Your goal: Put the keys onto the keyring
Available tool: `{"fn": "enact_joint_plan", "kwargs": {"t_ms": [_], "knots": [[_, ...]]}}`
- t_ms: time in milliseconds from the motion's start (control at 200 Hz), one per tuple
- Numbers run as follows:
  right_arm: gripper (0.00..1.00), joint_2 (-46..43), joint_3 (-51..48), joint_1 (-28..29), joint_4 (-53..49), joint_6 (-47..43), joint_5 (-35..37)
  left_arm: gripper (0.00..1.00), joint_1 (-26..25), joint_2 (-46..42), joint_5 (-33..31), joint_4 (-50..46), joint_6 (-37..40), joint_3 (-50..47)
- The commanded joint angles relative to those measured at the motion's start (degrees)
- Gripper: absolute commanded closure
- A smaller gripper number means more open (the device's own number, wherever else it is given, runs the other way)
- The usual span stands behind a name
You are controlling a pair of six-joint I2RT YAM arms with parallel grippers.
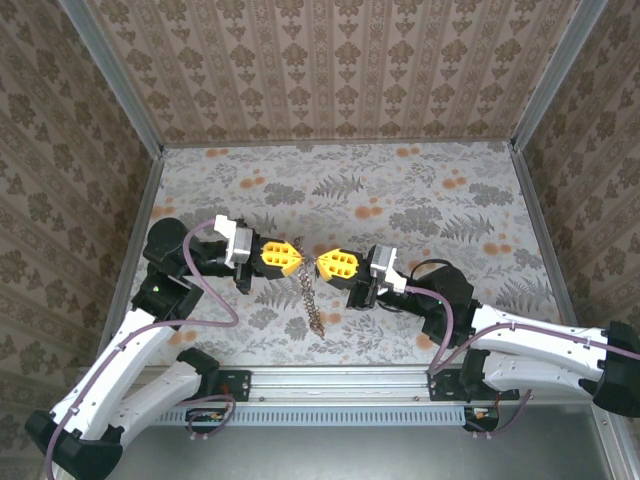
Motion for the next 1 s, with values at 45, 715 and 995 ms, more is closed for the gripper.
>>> {"fn": "enact_joint_plan", "kwargs": {"t_ms": [45,715,995], "knots": [[1.0,-0.49,1.52,-0.32,1.08,1.47,-1.15,1.0,0.35,-1.23,0.11,1.37,1.31,0.52],[1.0,1.4,2.52,-0.41,0.86,2.27,-1.64,1.0,0.34,-1.3,0.2,1.69,1.11,0.4],[1.0,2.02,2.93,-0.58,0.51,2.57,-1.64,1.0,0.32,-1.27,0.31,1.95,1.07,0.32]]}}
